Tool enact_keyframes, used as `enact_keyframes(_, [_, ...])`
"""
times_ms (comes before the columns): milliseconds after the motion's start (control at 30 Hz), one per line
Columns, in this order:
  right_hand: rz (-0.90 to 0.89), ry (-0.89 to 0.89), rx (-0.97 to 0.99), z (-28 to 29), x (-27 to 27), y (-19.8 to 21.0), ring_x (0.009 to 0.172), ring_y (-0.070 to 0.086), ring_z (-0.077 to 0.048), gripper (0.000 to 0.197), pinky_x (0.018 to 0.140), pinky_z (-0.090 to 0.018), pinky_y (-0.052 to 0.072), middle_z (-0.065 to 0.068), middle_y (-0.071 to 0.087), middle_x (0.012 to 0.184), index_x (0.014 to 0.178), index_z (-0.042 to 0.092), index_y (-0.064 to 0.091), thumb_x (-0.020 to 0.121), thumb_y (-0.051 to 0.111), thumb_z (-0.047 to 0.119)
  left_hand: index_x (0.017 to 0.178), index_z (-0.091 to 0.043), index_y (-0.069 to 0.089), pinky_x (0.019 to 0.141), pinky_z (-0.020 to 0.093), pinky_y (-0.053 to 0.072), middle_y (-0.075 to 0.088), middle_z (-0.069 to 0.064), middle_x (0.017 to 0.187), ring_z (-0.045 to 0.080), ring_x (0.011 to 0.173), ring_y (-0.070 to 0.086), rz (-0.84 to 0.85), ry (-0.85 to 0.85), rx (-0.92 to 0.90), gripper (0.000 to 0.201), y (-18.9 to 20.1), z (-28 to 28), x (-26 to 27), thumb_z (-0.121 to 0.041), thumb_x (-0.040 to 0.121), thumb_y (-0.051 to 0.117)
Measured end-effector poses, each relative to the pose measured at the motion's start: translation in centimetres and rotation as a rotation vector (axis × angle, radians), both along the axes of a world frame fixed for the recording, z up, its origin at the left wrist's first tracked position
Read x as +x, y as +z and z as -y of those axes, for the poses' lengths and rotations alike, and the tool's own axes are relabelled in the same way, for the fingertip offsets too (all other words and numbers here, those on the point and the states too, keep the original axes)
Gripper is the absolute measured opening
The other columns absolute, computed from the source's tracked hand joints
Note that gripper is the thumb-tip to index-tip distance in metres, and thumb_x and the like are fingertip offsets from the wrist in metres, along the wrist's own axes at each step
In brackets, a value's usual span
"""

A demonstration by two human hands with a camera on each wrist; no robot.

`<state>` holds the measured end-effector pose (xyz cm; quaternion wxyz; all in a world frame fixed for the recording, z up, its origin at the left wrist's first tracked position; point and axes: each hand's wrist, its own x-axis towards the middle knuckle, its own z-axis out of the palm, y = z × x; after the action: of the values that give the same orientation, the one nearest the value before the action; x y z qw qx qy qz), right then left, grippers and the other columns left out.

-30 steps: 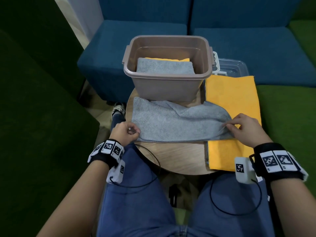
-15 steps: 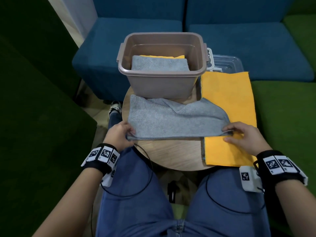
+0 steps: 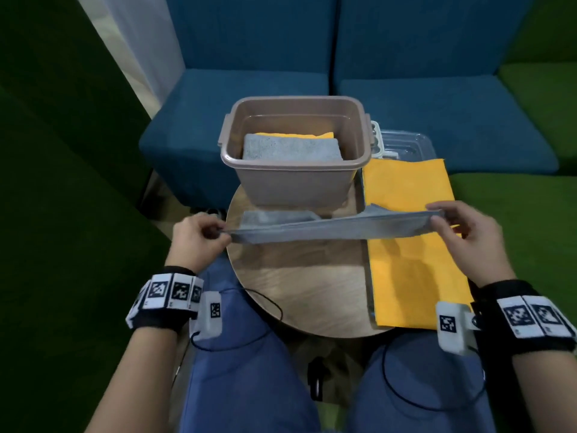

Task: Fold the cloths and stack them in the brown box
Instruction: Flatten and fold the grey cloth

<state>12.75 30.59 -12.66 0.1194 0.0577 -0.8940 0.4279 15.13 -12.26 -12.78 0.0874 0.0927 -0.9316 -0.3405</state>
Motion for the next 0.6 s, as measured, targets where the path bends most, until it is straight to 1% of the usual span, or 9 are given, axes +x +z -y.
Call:
enact_keyframes(67, [-0.019,0.012,-0.133,0.8,-0.2,1.8,0.075,0.056,-0.003,0.021,0.068,-0.010,0.043,-0.002,0.063,0.084,0.109,0.021,0.067,0.093,0.063,0.009,0.088,-0.010,0.076,0.076,0.021,0.052,0.069,0.000,0.086,0.008,0.076,0.064,-0.126,0.058,0.069,0.015,2.0,0.6,0.1,-0.001,0.078,0.070])
enact_keyframes(133, [-0.075,0.013,-0.234,1.4,-0.1,3.4,0.079,0.058,-0.007,0.020,0.073,-0.013,0.045,-0.001,0.065,0.086,0.108,0.020,0.068,0.093,0.062,0.007,0.092,-0.010,0.075,0.077,0.016,0.053,0.069,-0.001,0.089,0.002,0.079,0.065,-0.216,0.098,0.130,0.015,3.5,1.0,0.4,-0.003,0.083,0.066])
enact_keyframes(233, [-0.125,0.002,-0.337,2.0,-0.4,4.9,0.088,0.060,-0.007,0.027,0.079,-0.017,0.047,0.014,0.071,0.089,0.092,0.032,0.071,0.093,0.062,0.006,0.093,-0.008,0.074,0.075,0.007,0.050,0.069,-0.001,0.089,-0.006,0.077,0.063,-0.291,0.163,0.184,0.016,4.9,1.5,0.8,0.000,0.086,0.062])
enact_keyframes(300, [-0.069,0.001,-0.310,2.4,-0.8,4.5,0.088,0.062,-0.008,0.035,0.081,-0.021,0.048,0.019,0.071,0.086,0.080,0.039,0.072,0.091,0.064,0.006,0.090,-0.009,0.073,0.072,0.005,0.049,0.069,0.000,0.088,-0.004,0.074,0.062,-0.253,0.189,0.137,0.016,5.2,1.5,0.6,0.002,0.084,0.063])
enact_keyframes(333, [-0.052,-0.009,-0.275,2.4,-1.0,3.9,0.087,0.062,-0.008,0.038,0.082,-0.024,0.048,0.021,0.071,0.085,0.078,0.042,0.071,0.090,0.065,0.006,0.089,-0.009,0.074,0.070,0.007,0.048,0.069,0.001,0.088,0.000,0.073,0.062,-0.226,0.189,0.090,0.016,5.1,1.3,0.3,0.001,0.083,0.063])
enact_keyframes(400, [-0.061,-0.058,-0.235,2.6,-1.4,3.3,0.085,0.062,-0.008,0.036,0.083,-0.028,0.048,0.023,0.070,0.084,0.076,0.040,0.069,0.090,0.065,0.007,0.087,-0.009,0.074,0.073,0.015,0.048,0.068,0.002,0.086,0.009,0.076,0.062,-0.197,0.186,0.018,0.014,5.0,0.9,0.0,-0.001,0.083,0.063])
enact_keyframes(467, [-0.105,-0.094,-0.251,2.7,-1.7,3.5,0.083,0.061,-0.005,0.030,0.081,-0.024,0.047,0.022,0.069,0.082,0.080,0.037,0.067,0.090,0.065,0.009,0.086,-0.011,0.074,0.079,0.027,0.053,0.068,0.001,0.085,0.014,0.079,0.064,-0.213,0.212,0.024,0.014,5.0,0.6,-0.5,-0.003,0.083,0.062])
enact_keyframes(533, [-0.122,-0.109,-0.276,2.9,-1.9,3.9,0.080,0.059,-0.005,0.026,0.079,-0.020,0.045,0.017,0.069,0.081,0.087,0.037,0.068,0.090,0.065,0.012,0.086,-0.012,0.074,0.084,0.034,0.055,0.068,-0.001,0.084,0.014,0.082,0.065,-0.238,0.251,0.050,0.014,5.3,0.4,-1.1,-0.006,0.084,0.062])
enact_keyframes(600, [-0.152,-0.114,-0.262,3.0,-2.3,4.4,0.081,0.059,-0.003,0.024,0.080,-0.018,0.045,0.020,0.068,0.080,0.086,0.035,0.067,0.091,0.064,0.012,0.090,-0.012,0.073,0.084,0.030,0.056,0.067,-0.002,0.085,0.007,0.081,0.064,-0.273,0.261,0.097,0.013,6.0,0.3,-1.7,-0.007,0.087,0.061])
